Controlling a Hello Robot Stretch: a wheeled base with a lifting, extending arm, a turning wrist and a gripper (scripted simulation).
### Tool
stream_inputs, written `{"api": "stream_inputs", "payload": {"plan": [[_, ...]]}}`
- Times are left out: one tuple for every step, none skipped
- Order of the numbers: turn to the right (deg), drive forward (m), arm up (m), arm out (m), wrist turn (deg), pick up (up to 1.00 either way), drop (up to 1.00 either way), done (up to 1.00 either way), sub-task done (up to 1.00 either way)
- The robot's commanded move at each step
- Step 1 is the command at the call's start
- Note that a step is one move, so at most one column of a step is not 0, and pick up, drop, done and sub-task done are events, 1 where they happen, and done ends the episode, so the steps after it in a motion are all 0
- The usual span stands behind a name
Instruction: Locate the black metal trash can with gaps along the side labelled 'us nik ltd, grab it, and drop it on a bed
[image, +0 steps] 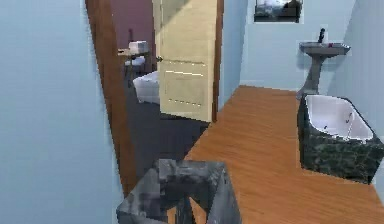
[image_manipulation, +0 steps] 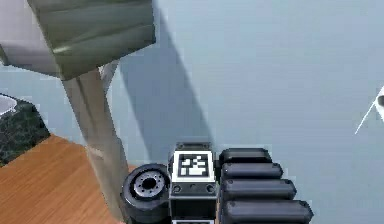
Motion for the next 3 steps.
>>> {"api": "stream_inputs", "payload": {"plan": [[0.0,1.00,0.00,0.00,0.0,0.00,0.00,0.00,0.00],[3.0,0.00,0.00,0.00,0.0,0.00,0.00,0.00,0.00],[0.0,0.10,0.00,0.00,0.0,0.00,0.00,0.00,0.00]]}}
